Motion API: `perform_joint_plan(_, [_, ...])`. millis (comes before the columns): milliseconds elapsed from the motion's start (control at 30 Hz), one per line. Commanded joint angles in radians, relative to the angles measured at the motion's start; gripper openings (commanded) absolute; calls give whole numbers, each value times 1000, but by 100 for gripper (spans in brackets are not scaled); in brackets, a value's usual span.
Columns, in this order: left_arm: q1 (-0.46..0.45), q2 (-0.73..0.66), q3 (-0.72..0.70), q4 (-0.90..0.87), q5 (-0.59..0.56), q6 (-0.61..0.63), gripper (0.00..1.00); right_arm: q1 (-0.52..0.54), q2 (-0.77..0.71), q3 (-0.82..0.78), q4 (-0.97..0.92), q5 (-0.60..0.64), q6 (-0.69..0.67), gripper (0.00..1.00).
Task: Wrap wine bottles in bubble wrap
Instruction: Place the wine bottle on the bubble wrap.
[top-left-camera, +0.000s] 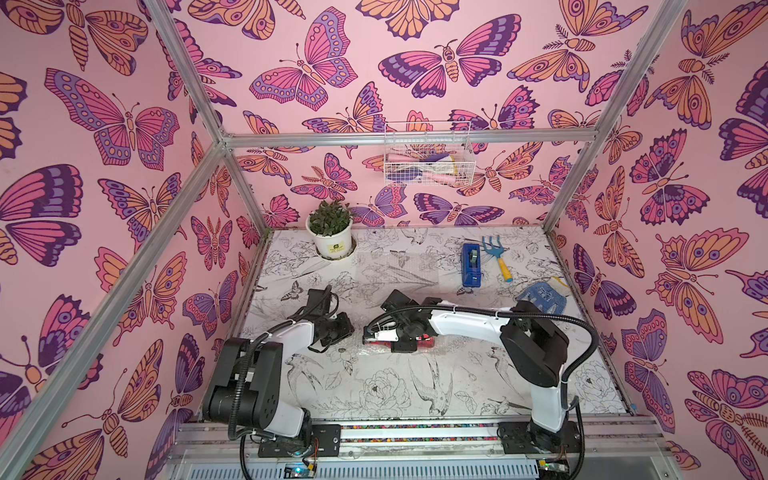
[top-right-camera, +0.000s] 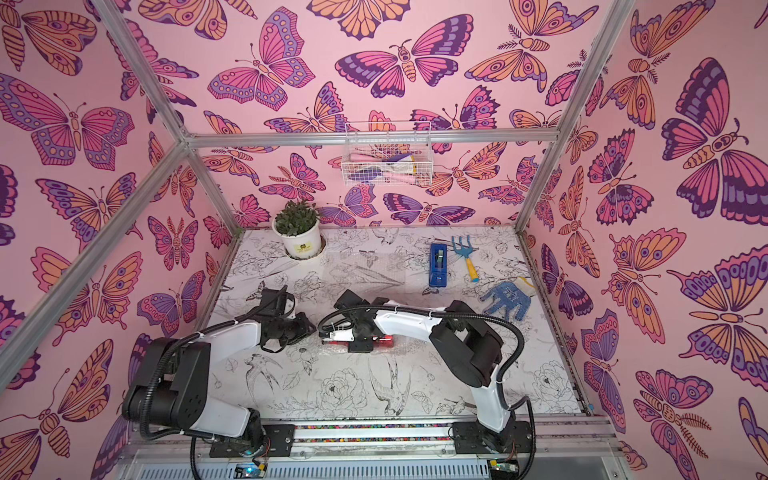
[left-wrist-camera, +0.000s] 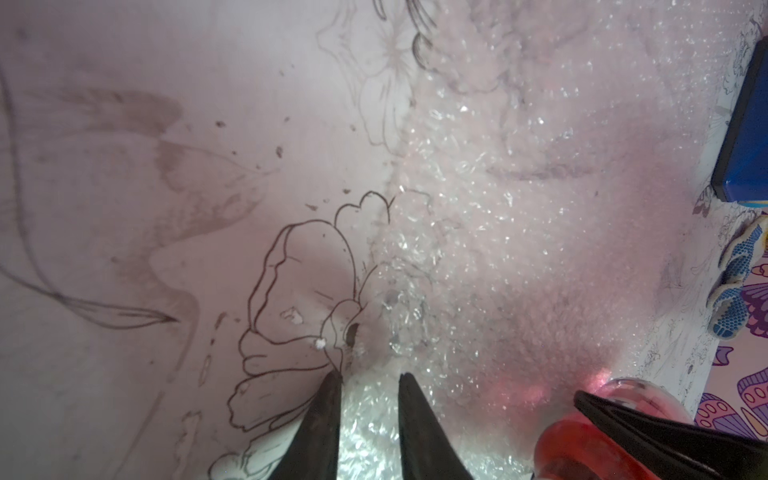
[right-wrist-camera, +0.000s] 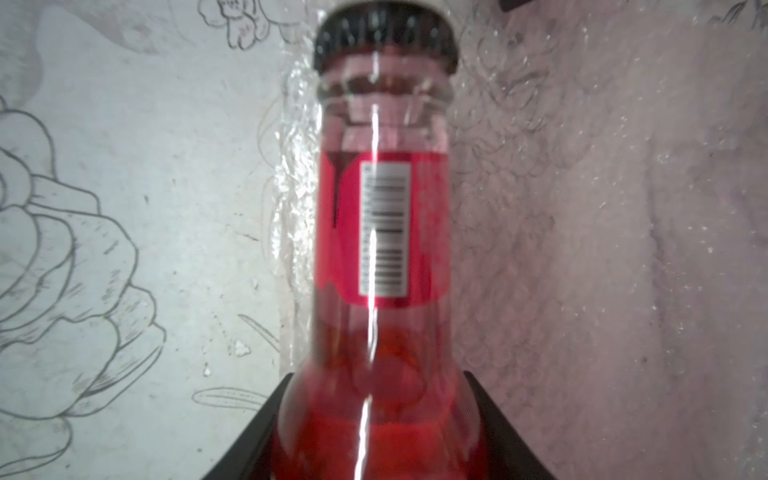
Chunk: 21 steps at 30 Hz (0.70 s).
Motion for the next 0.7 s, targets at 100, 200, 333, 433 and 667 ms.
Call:
perform_joint_plan(100, [-5,42,-15,-66,-20,10,33,-3,23,38,-67,5,62,36])
perform_joint_plan(200, [-4,36,-11,-76,-20,8,36,-11,29,38,-60,4,82,48])
perform_joint_plan(333, [-4,-3,-3,-96,-43,-2,45,-24,8,24,-25,-10,105,88])
perform_joint_plan(433, [-3,-42,13,-119,-55,-1,60,-38,-33,6,15,-34,122,99])
perform_joint_plan(667, [-2,-163,111,-192,-88,78,89,-84,-202,-68,124,-84,190,99])
